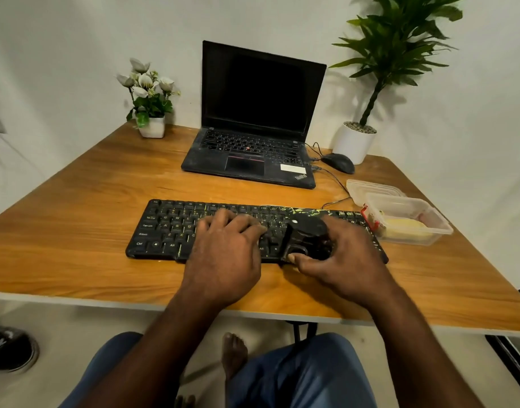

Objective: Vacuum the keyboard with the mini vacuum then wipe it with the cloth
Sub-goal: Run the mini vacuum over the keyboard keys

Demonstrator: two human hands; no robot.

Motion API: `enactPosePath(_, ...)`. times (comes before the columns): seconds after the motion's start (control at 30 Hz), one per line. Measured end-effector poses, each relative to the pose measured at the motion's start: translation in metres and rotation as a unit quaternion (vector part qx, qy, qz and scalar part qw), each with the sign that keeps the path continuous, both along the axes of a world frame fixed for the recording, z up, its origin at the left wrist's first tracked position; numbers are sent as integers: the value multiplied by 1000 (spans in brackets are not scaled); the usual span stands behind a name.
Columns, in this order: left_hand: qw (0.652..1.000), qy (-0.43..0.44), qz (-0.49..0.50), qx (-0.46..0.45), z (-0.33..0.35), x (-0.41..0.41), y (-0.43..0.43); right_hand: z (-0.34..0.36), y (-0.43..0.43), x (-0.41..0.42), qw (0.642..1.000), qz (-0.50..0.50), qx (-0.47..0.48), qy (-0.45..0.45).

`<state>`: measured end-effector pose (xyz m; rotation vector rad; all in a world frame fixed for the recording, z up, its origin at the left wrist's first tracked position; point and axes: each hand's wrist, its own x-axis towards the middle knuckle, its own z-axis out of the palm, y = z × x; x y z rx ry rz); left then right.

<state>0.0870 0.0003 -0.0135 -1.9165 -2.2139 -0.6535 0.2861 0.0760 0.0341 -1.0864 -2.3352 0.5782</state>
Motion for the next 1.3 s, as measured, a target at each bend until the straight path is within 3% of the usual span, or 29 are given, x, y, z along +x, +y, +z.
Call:
enactPosePath(0.13,1000,-3,0,-8,3,0,-2,21,20,-27,998,27,-6,-48)
enactPosePath(0.37,1000,-5,-2,-11,7,0,-5,44,33,-49,981,67,71,-170)
enactPosePath(0.5,1000,-5,-2,-20,7,-1,-4,54,30,-31,963,143,4,-229)
enactPosePath(0.57,1000,-7,-2,-18,7,-1,-3,55,31,-27,964,157,-21,-211)
enactPosePath(0.7,1000,-8,-1,-11,5,-2,-2,41,42,-34,988,65,61,-125)
enactPosePath(0.8,1000,-7,-3,-9,5,-1,-3,37,40,-36,988,67,65,-124)
enactPosePath(0.97,1000,-7,-3,-5,3,-3,-2,53,40,-20,971,147,-85,-167)
enactPosePath(1.17,1000,-16,-4,1,3,-3,-2,43,47,-28,995,72,4,-63)
enactPosePath(1.3,1000,-7,-1,-5,3,-2,-2,44,43,-29,983,114,-57,-128)
